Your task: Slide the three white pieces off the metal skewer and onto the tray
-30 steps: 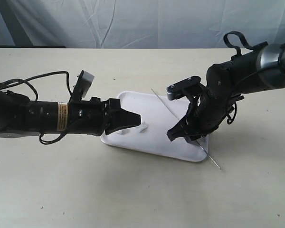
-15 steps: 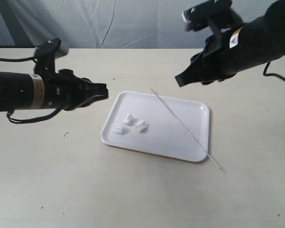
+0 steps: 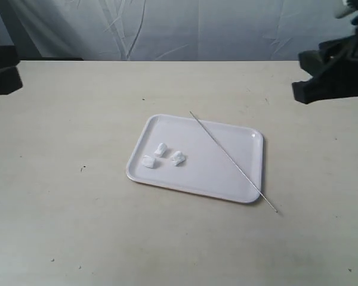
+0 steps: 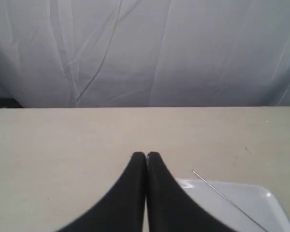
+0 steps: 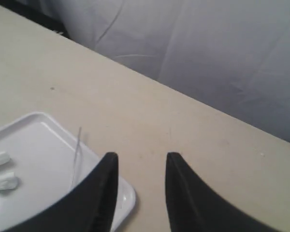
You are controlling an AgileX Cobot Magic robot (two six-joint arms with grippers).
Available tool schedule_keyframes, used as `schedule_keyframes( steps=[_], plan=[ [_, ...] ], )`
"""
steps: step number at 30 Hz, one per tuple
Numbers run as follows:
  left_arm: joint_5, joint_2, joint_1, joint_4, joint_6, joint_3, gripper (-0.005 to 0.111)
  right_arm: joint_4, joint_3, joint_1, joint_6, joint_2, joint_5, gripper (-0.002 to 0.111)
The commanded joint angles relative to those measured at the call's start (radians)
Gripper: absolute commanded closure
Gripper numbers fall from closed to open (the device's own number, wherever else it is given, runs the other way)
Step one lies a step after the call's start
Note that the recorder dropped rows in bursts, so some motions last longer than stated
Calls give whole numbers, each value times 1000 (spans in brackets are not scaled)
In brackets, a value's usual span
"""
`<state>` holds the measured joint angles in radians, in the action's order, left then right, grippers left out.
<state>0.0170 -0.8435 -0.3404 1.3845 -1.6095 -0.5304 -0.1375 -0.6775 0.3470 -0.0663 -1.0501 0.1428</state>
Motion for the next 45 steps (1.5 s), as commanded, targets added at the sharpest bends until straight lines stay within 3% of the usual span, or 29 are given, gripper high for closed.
schedule_keyframes(
  steps=[1,8,13,18,24,35,45],
  plan=[
    [-44,130,0,8,1,66,107,39,98,-121,18,83,-116,76],
    [-41,216,0,-5,-6,137,107,137,227,-265,18,216,-192,76],
    [-60,220,0,-17,-6,188,107,204,317,-304,18,320,-231,76],
    [-104,238,0,-23,-6,226,107,252,404,-307,18,412,-294,76],
    [-204,425,0,-23,0,272,107,260,491,-307,17,475,-322,76],
    [-156,774,0,-23,188,335,107,281,497,-307,17,490,-334,76],
    [-183,801,0,-34,230,335,107,306,497,-314,17,490,-322,76]
  ],
)
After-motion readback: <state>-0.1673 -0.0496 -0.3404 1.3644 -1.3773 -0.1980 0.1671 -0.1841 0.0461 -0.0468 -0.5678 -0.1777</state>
